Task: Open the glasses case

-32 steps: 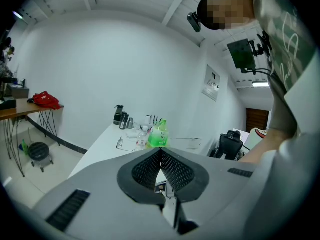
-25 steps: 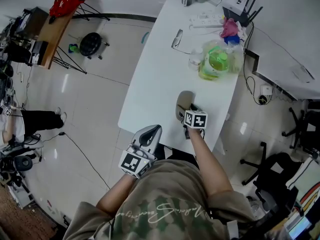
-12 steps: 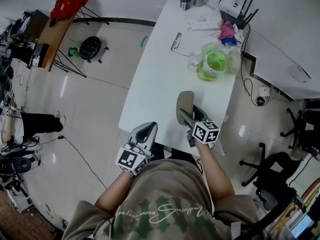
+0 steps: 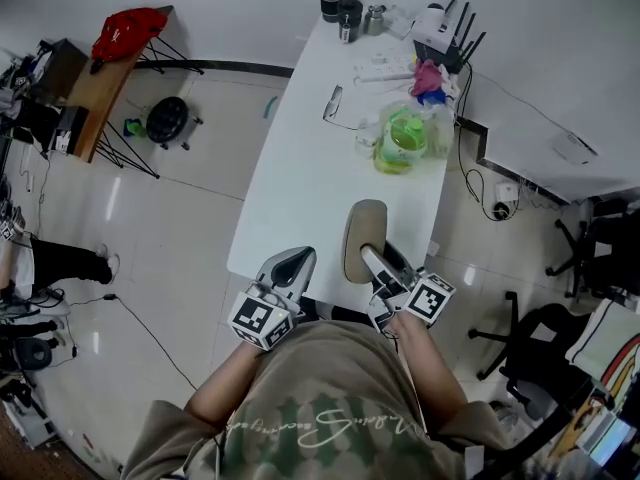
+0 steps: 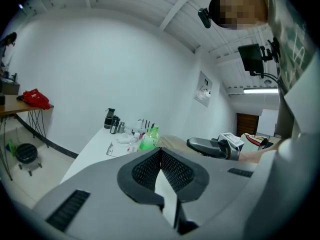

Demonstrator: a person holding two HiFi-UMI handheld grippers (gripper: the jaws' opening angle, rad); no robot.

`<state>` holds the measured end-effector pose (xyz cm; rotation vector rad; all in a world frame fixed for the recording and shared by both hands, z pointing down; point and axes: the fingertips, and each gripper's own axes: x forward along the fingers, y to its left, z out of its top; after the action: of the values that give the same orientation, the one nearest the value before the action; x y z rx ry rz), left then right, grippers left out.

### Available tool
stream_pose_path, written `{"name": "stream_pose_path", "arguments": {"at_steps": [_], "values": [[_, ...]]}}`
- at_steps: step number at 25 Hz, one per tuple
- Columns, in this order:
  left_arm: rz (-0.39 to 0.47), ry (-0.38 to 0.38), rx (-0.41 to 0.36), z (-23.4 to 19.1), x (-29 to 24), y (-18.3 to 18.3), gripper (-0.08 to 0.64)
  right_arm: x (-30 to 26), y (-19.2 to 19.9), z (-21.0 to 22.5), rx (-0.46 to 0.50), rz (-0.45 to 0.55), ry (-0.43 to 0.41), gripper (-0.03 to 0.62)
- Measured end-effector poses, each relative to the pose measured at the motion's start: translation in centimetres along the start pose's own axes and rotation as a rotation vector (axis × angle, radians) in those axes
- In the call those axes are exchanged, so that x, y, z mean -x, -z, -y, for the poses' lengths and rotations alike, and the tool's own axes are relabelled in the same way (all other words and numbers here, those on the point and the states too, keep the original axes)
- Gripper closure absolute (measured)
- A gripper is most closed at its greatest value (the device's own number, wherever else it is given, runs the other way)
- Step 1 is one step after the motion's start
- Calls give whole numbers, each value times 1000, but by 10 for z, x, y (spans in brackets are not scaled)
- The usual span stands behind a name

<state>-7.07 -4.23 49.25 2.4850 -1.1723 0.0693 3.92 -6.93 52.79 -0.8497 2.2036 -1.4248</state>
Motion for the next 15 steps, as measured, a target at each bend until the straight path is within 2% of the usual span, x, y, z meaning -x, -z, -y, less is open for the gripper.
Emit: {"name": "stream_pose_path", "arguments": {"at_steps": [9,15], "values": [[8,58,-13,16,-9,-14,554,-5,24,-42,31,-68,-118,247],[23,44,25,6,-3,-8,554,-13,40,-49,140,-128,-126,247]]}}
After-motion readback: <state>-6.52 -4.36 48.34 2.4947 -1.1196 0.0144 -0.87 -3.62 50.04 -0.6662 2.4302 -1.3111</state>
